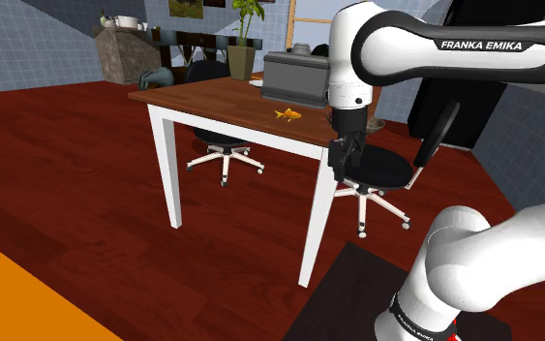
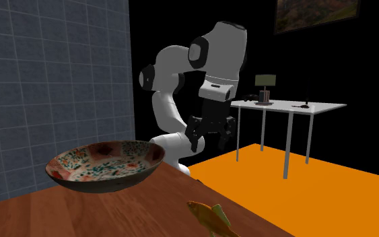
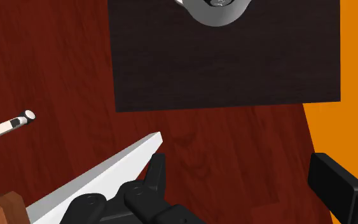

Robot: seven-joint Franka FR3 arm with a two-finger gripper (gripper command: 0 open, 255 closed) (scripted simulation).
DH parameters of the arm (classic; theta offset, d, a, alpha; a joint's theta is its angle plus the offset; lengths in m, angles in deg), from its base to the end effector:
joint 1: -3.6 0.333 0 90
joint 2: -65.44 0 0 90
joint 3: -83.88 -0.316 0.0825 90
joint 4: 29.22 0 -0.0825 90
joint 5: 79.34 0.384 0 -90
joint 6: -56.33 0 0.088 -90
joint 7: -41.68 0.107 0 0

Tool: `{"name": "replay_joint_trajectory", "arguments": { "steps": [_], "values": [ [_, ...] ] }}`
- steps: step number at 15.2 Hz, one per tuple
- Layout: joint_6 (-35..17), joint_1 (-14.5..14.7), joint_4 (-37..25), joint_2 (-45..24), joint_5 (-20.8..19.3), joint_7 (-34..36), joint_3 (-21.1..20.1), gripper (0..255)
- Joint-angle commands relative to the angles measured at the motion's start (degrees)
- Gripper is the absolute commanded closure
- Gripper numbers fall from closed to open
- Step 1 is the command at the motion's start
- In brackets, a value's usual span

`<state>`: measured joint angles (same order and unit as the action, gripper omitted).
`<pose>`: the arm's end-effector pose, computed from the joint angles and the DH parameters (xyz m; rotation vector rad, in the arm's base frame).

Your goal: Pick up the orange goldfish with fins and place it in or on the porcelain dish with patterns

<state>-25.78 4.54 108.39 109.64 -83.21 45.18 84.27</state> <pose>0.2925 -0.0056 0.5546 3.0561 -0.0791 -0.2988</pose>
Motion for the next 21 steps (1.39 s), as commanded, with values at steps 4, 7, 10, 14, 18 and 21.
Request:
{"name": "replay_joint_trajectory", "arguments": {
  "steps": [4,7,10,14,18,21],
  "values": [
    [-4.5,-0.3,-1.9,-2.5,-1.7,-4.7,3.5,0],
    [-8.8,-0.3,-4.4,-5.5,-2.6,-9.5,7.0,0],
    [-12.8,0.0,-7.4,-8.9,-2.7,-14.3,10.5,0],
    [-17.5,0.9,-12.3,-14.0,-1.4,-20.9,15.1,0],
    [-21.2,2.3,-18.3,-19.6,1.7,-28.0,19.8,0],
    [-23.1,3.5,-23.6,-24.3,5.2,-33.7,23.3,0]
  ]
}}
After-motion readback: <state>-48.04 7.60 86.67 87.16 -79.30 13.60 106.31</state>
